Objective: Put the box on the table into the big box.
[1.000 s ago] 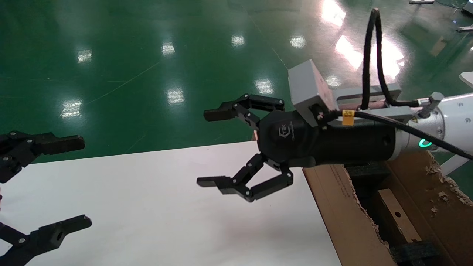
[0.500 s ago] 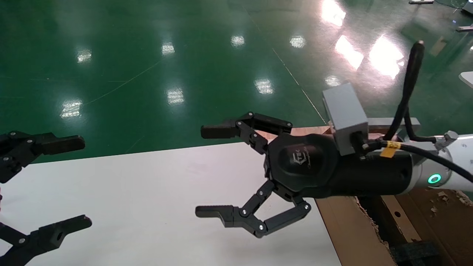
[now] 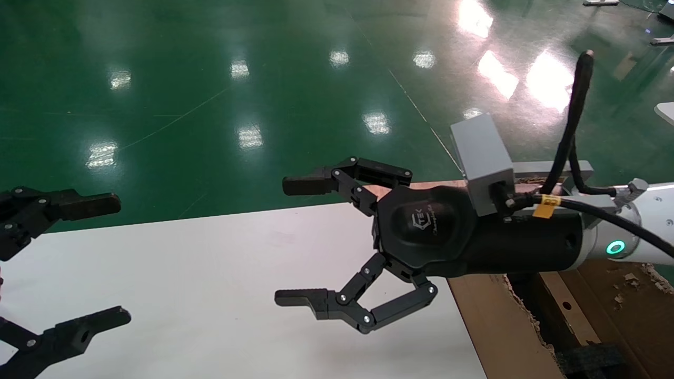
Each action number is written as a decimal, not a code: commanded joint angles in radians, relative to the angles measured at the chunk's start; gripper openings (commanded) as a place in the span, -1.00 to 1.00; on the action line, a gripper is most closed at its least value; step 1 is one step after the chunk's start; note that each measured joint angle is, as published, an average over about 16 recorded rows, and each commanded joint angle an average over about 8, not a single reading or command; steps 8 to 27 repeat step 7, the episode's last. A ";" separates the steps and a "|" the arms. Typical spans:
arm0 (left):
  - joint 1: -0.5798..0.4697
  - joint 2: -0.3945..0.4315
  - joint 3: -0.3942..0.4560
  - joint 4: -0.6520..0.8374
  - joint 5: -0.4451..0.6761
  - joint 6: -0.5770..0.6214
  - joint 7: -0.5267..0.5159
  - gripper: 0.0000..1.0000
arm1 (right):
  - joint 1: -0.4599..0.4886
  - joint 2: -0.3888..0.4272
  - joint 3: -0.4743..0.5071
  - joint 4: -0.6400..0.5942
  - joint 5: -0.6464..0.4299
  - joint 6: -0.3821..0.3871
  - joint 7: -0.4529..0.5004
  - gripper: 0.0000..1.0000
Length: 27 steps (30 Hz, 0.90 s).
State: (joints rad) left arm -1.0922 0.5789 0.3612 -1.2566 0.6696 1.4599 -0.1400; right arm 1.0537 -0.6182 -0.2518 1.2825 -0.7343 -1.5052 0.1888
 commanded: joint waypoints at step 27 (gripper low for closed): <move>0.000 0.000 0.000 0.000 0.000 0.000 0.000 1.00 | 0.012 0.004 -0.016 0.000 0.002 0.006 -0.001 1.00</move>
